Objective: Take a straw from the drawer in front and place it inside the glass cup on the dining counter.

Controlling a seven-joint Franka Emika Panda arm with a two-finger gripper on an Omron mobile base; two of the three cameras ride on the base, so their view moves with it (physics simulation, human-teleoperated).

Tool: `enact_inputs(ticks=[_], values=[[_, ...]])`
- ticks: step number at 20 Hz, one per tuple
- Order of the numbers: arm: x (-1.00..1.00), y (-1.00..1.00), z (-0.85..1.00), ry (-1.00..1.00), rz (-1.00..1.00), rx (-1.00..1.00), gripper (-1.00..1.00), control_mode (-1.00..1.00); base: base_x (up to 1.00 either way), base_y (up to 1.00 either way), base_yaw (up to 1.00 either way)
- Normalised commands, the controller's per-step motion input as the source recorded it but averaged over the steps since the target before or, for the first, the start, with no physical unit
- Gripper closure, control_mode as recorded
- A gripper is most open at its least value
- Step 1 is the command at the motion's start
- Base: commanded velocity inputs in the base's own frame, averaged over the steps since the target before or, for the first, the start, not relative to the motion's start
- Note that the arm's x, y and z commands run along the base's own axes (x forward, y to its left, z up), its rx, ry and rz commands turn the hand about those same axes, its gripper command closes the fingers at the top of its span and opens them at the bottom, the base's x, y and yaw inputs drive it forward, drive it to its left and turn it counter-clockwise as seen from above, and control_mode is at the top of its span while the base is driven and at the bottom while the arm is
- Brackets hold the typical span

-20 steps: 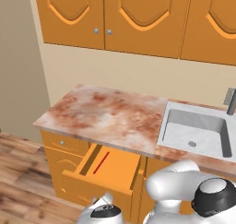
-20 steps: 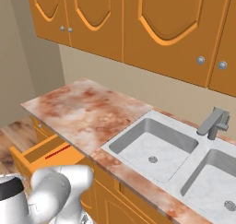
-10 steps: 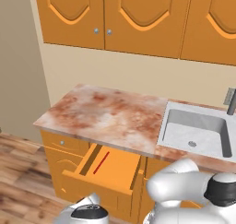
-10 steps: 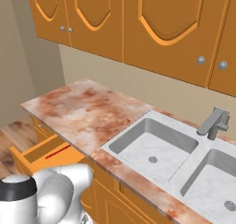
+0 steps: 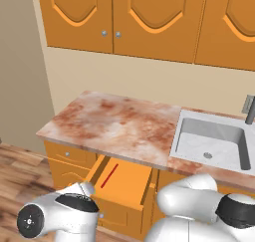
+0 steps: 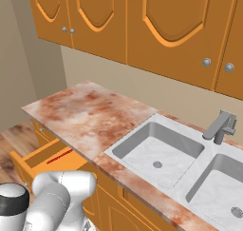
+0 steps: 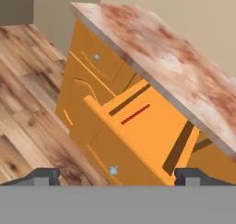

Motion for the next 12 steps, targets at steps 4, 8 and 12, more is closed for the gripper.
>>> enact_inputs(ticks=[4, 8, 12], values=[[0.18, -0.06, 1.0, 0.28, -0.22, 0.04, -1.0, -1.0, 0.0, 0.0, 0.0], [0.18, -0.21, 0.98, 0.39, -0.24, 0.11, -1.0, -1.0, 0.0, 0.0, 0.0], [0.22, -0.48, 0.29, 0.29, -0.19, 0.05, -1.0, -1.0, 0.0, 0.0, 0.0]])
